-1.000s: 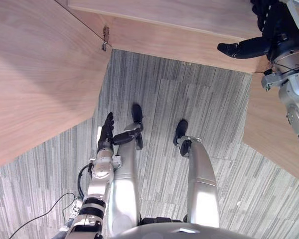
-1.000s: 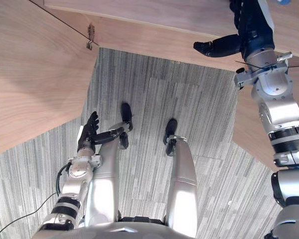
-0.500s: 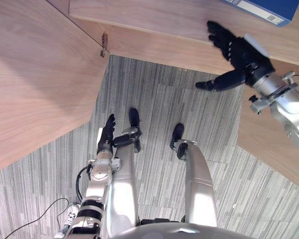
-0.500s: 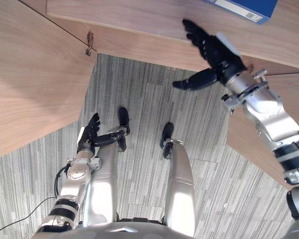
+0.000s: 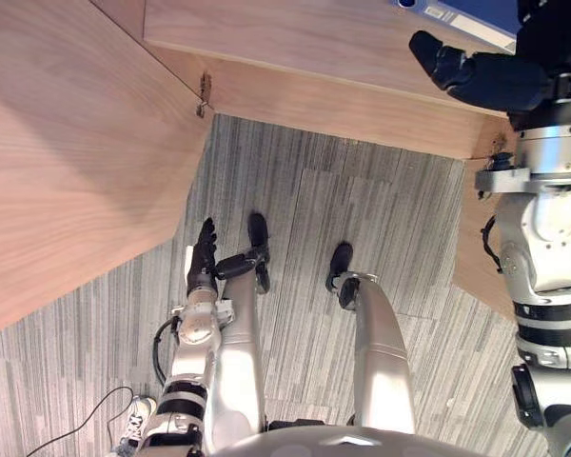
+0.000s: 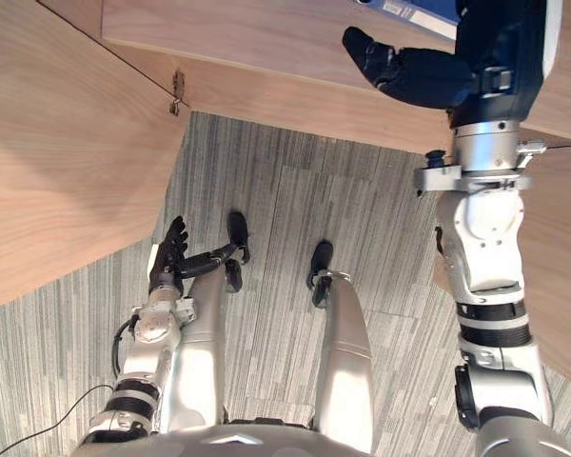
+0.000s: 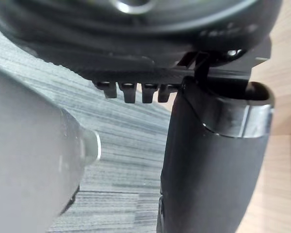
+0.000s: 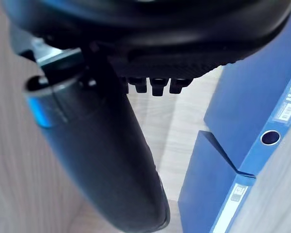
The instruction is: Walk over to the cabinet, pick up the folder, carry it to the office cabinet, place the folder inside the office cabinet, then close the office cabinet door
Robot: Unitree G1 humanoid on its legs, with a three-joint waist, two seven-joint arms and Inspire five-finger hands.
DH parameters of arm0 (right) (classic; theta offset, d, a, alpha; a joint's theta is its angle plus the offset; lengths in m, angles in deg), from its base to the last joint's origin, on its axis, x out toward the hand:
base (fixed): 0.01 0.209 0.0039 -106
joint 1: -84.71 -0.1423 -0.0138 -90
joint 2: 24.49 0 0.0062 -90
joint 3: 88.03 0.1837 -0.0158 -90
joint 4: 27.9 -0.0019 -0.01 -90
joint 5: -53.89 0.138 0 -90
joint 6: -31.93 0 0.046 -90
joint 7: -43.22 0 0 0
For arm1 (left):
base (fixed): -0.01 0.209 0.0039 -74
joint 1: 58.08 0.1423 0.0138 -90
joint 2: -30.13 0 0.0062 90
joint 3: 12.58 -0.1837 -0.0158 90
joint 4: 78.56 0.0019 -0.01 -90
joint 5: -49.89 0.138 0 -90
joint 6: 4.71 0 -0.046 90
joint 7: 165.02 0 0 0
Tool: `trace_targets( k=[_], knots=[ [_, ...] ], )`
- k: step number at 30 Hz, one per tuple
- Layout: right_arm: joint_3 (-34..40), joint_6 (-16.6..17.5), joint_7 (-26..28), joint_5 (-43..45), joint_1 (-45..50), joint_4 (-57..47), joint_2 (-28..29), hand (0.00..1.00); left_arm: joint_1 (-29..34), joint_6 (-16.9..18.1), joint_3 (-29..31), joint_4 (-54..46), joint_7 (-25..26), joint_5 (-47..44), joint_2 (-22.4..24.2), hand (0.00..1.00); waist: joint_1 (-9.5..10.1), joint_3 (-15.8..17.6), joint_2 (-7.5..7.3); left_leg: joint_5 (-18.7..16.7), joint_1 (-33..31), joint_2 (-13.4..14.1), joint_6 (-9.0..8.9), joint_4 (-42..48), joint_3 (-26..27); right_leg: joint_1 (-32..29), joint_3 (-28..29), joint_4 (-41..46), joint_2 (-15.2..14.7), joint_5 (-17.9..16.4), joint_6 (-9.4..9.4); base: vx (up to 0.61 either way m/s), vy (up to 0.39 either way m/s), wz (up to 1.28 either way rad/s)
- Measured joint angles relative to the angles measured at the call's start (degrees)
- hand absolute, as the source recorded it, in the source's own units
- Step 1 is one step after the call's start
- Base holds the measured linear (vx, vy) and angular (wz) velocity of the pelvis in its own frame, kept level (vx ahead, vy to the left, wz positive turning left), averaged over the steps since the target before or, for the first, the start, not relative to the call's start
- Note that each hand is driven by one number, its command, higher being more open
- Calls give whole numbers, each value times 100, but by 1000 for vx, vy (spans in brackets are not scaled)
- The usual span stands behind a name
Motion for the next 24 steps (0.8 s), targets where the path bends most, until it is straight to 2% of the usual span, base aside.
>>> trace_targets(
  k=[1, 2, 8, 16, 24],
  knots=[
    [-141, -58, -64, -391, -8, 3, 1, 100, -17, 0, 4, -1, 12, 1, 79, 100, 0, -8, 14, 2, 4, 0, 2, 1, 0, 0, 1, 8, -1, -3, -3, 0, 0, 0],
    [-204, -84, -68, -560, -9, 6, 1, 0, -24, 0, 6, -4, 18, 3, 109, 100, 2, -9, 17, 4, 7, 0, 4, 1, 0, 0, 0, 12, -1, -5, -4, 0, 0, 0],
    [-557, -321, -279, -1904, -232, 363, -1, 0, -86, -2, 4, 18, 121, 219, 177, 100, 26, -12, 22, 15, 9, -12, 18, -2, -8, 8, -15, 20, -17, -8, -8, 5, -2, 1],
    [-830, -593, -453, -2570, -352, 1021, -61, 0, -86, -13, 6, 86, 273, 219, 134, 100, 46, -12, 22, 43, 25, -82, 50, -96, -45, 78, -76, -86, -66, 0, 9, 22, -2, 5],
    [-829, -848, -675, -2807, -709, 1555, -118, 0, -88, -13, 8, 122, 375, 217, 10, 100, 48, -11, 20, 66, -59, -110, 54, -161, -107, 102, -181, -252, -74, 25, 42, 39, 4, 4]
  ],
)
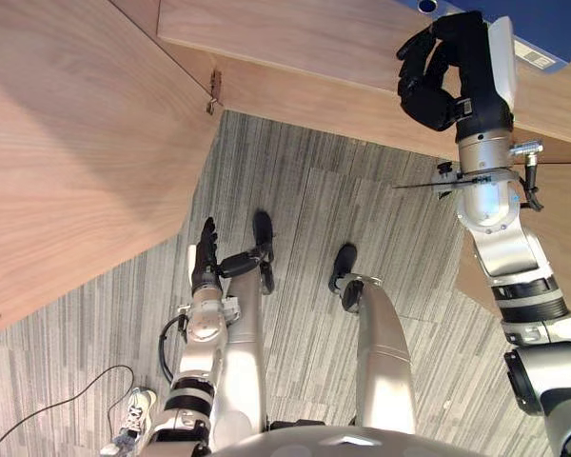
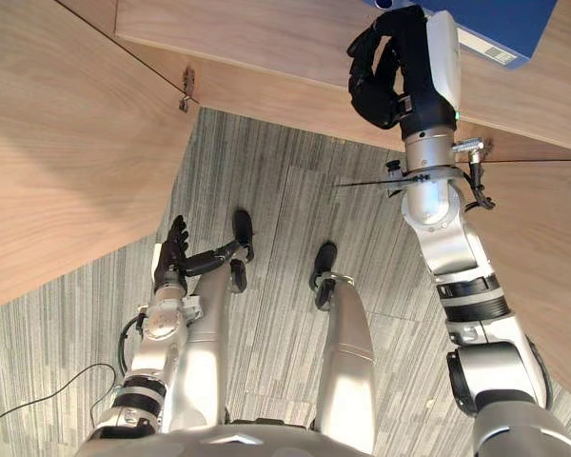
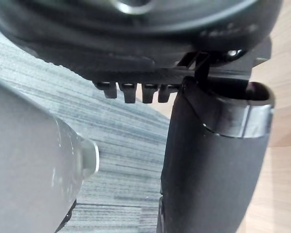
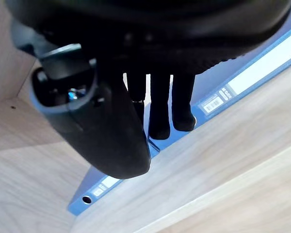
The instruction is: Walk over to the cabinet, pick up the folder, carry it to the office cabinet, place the folder inside the office cabinet, then close the office cabinet door
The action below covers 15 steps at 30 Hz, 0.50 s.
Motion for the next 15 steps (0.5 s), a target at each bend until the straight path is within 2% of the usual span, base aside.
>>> trace_targets(
  k=[15],
  knots=[
    [92, -297, -91, 245, -1239, 1675, -203, 0, -38, -1, 143, 105, 65, -28, -80, 100, -5, 19, -6, 30, -125, -35, -19, -100, -146, 79, -216, -308, 3, 37, 30, 29, 5, 4]
  ],
)
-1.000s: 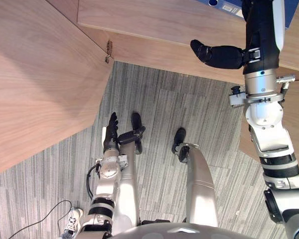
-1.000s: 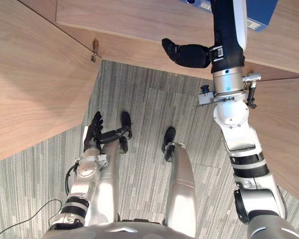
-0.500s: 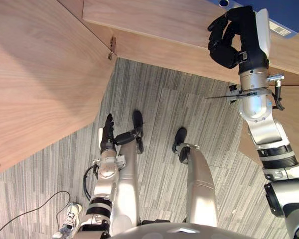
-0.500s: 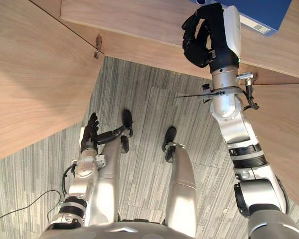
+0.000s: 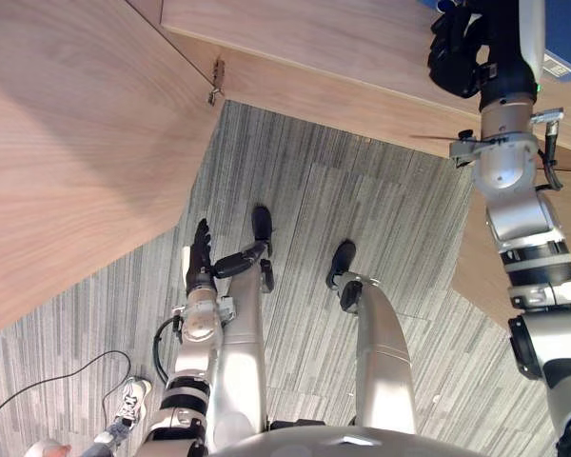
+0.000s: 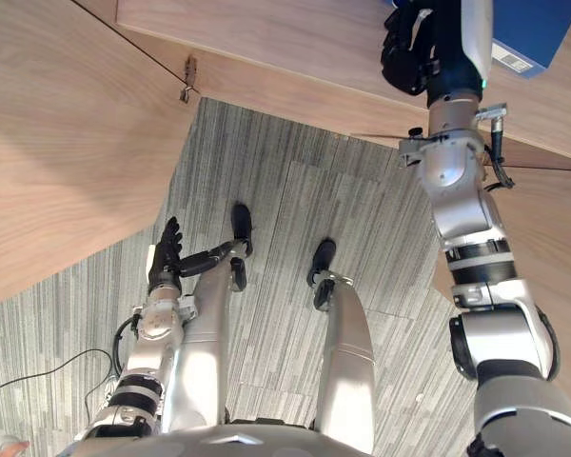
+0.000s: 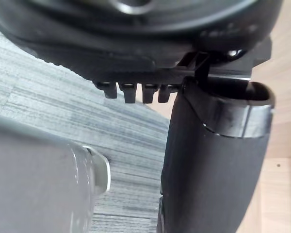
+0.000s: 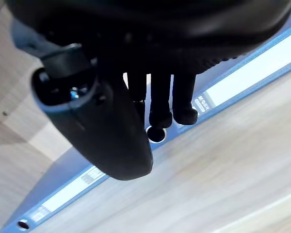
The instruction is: Walk over to the cabinet, pick up the folder, carry it to the office cabinet, place the folder inside the office cabinet, then close the office cabinet door
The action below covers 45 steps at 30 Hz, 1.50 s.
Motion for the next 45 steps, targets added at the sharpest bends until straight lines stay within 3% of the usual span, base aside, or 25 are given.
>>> trace_targets(
  k=[9, 19, 26, 32, 36, 38, 41, 45],
  knots=[
    [27, -84, 5, 44, -752, 902, -21, 0, -22, -38, 155, 2, 152, -211, 17, 100, -38, 49, 5, 21, -77, 8, 33, -88, 4, -10, -25, -207, 33, 126, 28, -3, 10, -2],
    [27, -128, 11, 212, -1546, 1408, 15, 0, -104, -99, 396, 14, 285, -267, 122, 100, -98, 187, 85, 303, -154, -2, 128, -390, 144, -228, 54, -350, 35, 436, 28, -61, 5, -4],
    [392, -586, -227, 348, -1573, 1732, 43, 0, -142, -122, 476, 53, 296, -328, 268, 100, -83, 208, 118, 356, -117, 38, 209, -192, 216, -229, 130, -150, 22, 457, 26, -48, -30, -3],
    [1249, -599, -538, 447, 701, -165, 389, 0, -126, -245, 232, 100, 287, -321, 252, 100, -99, 205, 112, -107, 442, 161, 185, 295, 305, 336, 302, 145, 59, 191, 33, 15, -22, -11],
    [1607, -437, -625, 490, 2341, -1400, 1277, 0, -42, -356, 10, 102, 171, -305, 280, 100, -244, 193, 90, -274, 1021, 184, 165, 329, 391, 876, 393, 114, 67, 98, 82, 45, -28, -6],
    [1601, -335, -556, 743, 3229, -1744, 2036, 0, 88, -386, -10, 101, 81, -254, 338, 100, -290, 163, 83, -428, 1541, 221, 102, 325, 421, 1422, 395, -10, 97, 12, 74, 129, -59, -7],
    [1553, -224, -413, 1012, 4013, -1913, 2739, 0, 262, -443, -15, 109, 6, -247, 402, 100, -300, 48, 48, -522, 2119, 242, 109, 216, 524, 1978, 437, -202, 121, -28, 92, 118, -32, -11],
    [945, -109, -11, 1077, 5255, -1972, 3364, 0, 659, -490, -16, 299, -108, -138, 441, 100, -352, -463, -14, -597, 2958, 233, 29, -206, 667, 2829, 494, -824, 180, 18, 149, 156, -15, -11]
  ],
)
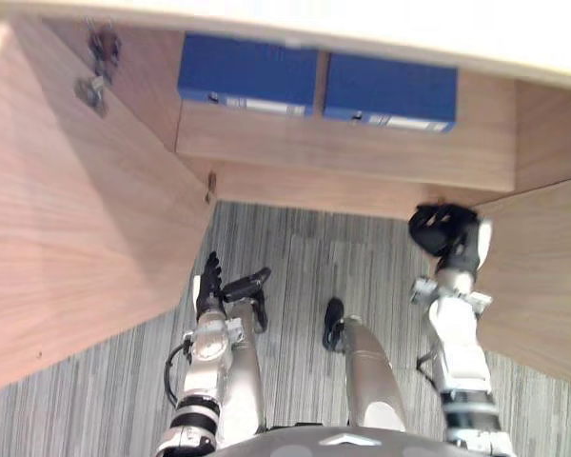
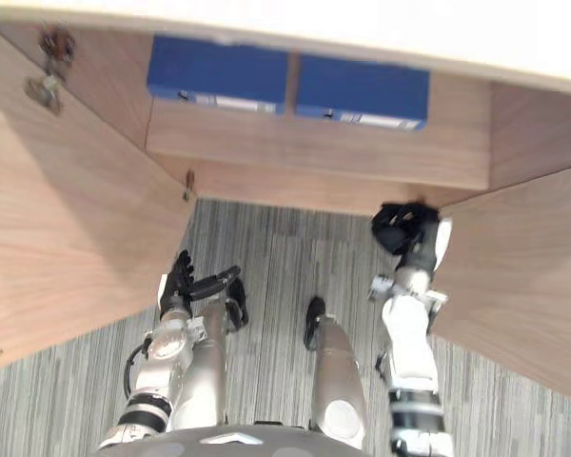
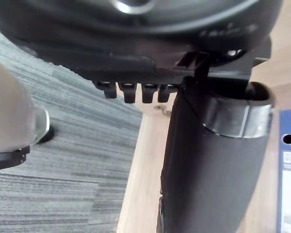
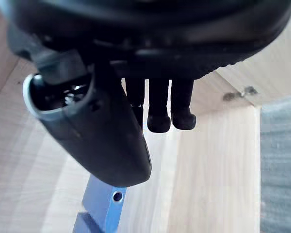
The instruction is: Walk over to the cabinet, pick up the folder, carry it to the office cabinet, place the folder inside the office cabinet, then close the office cabinet door
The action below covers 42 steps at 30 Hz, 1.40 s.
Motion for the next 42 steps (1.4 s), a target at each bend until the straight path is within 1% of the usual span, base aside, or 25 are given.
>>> trace_targets(
  k=[2, 4, 5, 6, 7, 8, 10, 11, 12, 14, 18, 19, 21, 22, 26, 31, 33, 35, 36, 37, 38, 42],
  knots=[
    [-210, 43, 139, -28, 334, 44, 175, 0, 125, -5, -1, 171, -3, 87, -3, 100, -22, -189, -20, -10, 299, -17, -19, -176, 42, 306, 1, -237, 12, 28, 17, 170, -21, -4],
    [-458, 169, 286, -273, 486, 509, 296, 0, 256, -10, -2, 505, -11, 194, -37, 100, -66, -412, -60, 8, 713, -45, -54, -478, 137, 717, 33, -626, 32, 113, 21, 177, -30, -12],
    [-547, 229, 343, -438, 476, 848, 297, 0, 290, -15, 1, 690, -17, 237, -54, 100, -66, -526, -76, 42, 859, -64, -99, -618, 185, 845, 68, -804, 42, 176, 34, 167, -25, -15],
    [-617, 259, 410, -733, 379, 1382, 290, 0, 295, -36, -3, 969, -39, 361, -74, 100, -97, -673, -68, 100, 1014, -99, -127, -807, 203, 1022, 68, -1085, 54, 277, 50, 206, -24, -11],
    [-687, 257, 441, -979, 215, 2002, 273, 0, 294, -65, -13, 1189, -82, 441, -99, 100, -125, -743, -80, 203, 1208, -155, -141, -1053, 240, 1225, 75, -1376, 66, 402, 61, 167, -22, -5],
    [-694, 252, 485, -1113, 131, 2313, 272, 0, 292, -67, -16, 1285, -96, 487, -109, 100, -127, -758, -86, 256, 1320, -185, -149, -1202, 267, 1334, 89, -1526, 75, 467, 57, 146, -22, -7],
    [-689, 235, 576, -1362, -91, 3258, 254, 0, 306, -68, -17, 1541, -131, 636, -167, 100, -122, -793, -61, 446, 1658, -274, -186, -1651, 360, 1625, 164, -1962, 78, 683, 72, 118, -12, -11],
    [-679, 229, 590, -1385, -137, 3468, 251, 0, 307, -68, -16, 1611, -134, 642, -196, 100, -128, -797, -54, 500, 1751, -287, -196, -1766, 378, 1706, 178, -2054, 80, 733, 76, 77, 0, -16],
    [-671, 203, 607, -1445, -184, 3840, 238, 100, 314, -71, -6, 1750, -139, 697, -262, 100, -121, -807, -47, 596, 1976, -325, -211, -2015, 448, 1857, 209, -2211, 87, 828, 71, 52, -5, -17],
    [-634, 167, 608, -1539, -191, 4261, 207, 100, 343, -84, 2, 1919, -147, 762, -343, 100, -134, -871, -19, 769, 2278, -397, -235, -2406, 498, 2039, 236, -2390, 90, 923, 46, 42, -10, -14],
    [-134, 37, 587, -1519, -148, 4864, 160, 100, 379, -116, 7, 2239, -194, 824, -384, 100, -165, -1097, 85, 1259, 2869, -512, -276, -3402, 627, 2201, 381, -2635, 117, 1131, 19, -7, -6, -19],
    [-57, 24, 586, -1493, -147, 4902, 141, 100, 378, -122, 6, 2279, -198, 826, -384, 100, -188, -1115, 89, 1319, 2923, -532, -277, -3517, 632, 2201, 397, -2648, 117, 1136, 17, -70, -2, -20],
    [47, -10, 559, -1303, -141, 5041, 55, 100, 382, -145, 4, 2424, -241, 834, -380, 100, -262, -1123, 87, 1568, 3186, -624, -245, -3964, 634, 2245, 467, -2689, 115, 1143, 13, -103, 5, -13],
    [69, -16, 551, -1295, -124, 5077, 38, 100, 378, -164, 3, 2461, -254, 837, -378, 100, -274, -1122, 85, 1591, 3219, -632, -247, -3998, 627, 2260, 472, -2707, 116, 1154, 14, -173, 16, -11],
    [227, -85, 502, -1079, 25, 5273, -1, 100, 456, -242, 12, 2526, -304, 845, -411, 100, -276, -1186, 32, 1572, 3273, -676, -269, -4029, 646, 2295, 533, -2805, 103, 1196, 41, -139, 27, -8],
    [521, -129, 508, -850, 18, 5438, 19, 100, 465, -251, 108, 2741, -324, 845, -436, 100, -291, -1299, 85, 1534, 3294, -752, -212, -4030, 663, 2300, 781, -2872, 95, 1204, 38, -74, 43, -9],
    [732, -149, 511, -817, 11, 5532, 44, 100, 465, -252, 110, 2762, -347, 846, -435, 100, -293, -1309, 97, 1498, 3395, -776, -178, -4030, 723, 2377, 882, -2877, 93, 1206, 39, 5, 33, -15],
    [901, -149, 514, -779, 6, 5611, 53, 100, 469, -251, 122, 2778, -357, 846, -438, 100, -285, -1376, 104, 1432, 3468, -784, -188, -4029, 835, 2387, 1012, -2877, 96, 1209, 43, 36, 29, -30],
    [970, -147, 509, -571, 17, 5615, 47, 100, 472, -251, 130, 2838, -360, 850, -441, 100, -288, -1396, 113, 1407, 3511, -786, -209, -4028, 920, 2388, 1103, -2881, 102, 1242, 40, 61, 18, -41],
    [1151, -147, 508, -396, 19, 5615, 72, 100, 460, -255, 159, 2875, -365, 852, -440, 100, -297, -1399, 121, 1368, 3563, -783, -218, -4027, 1018, 2396, 1201, -2908, 112, 1267, 75, 64, 17, -43],
    [1220, -148, 507, -352, 28, 5615, 74, 100, 456, -256, 179, 2880, -370, 856, -437, 100, -305, -1402, 123, 1346, 3591, -780, -232, -4024, 1079, 2402, 1265, -2925, 120, 1275, 80, 71, 12, -51],
    [1819, -144, 469, 72, 122, 5568, 84, 100, 459, -291, 398, 2900, -386, 903, -430, 100, -358, -1405, 124, 1201, 3889, -746, -285, -3995, 1532, 2533, 1695, -3086, 183, 1342, 59, 86, 10, -55]
  ],
)
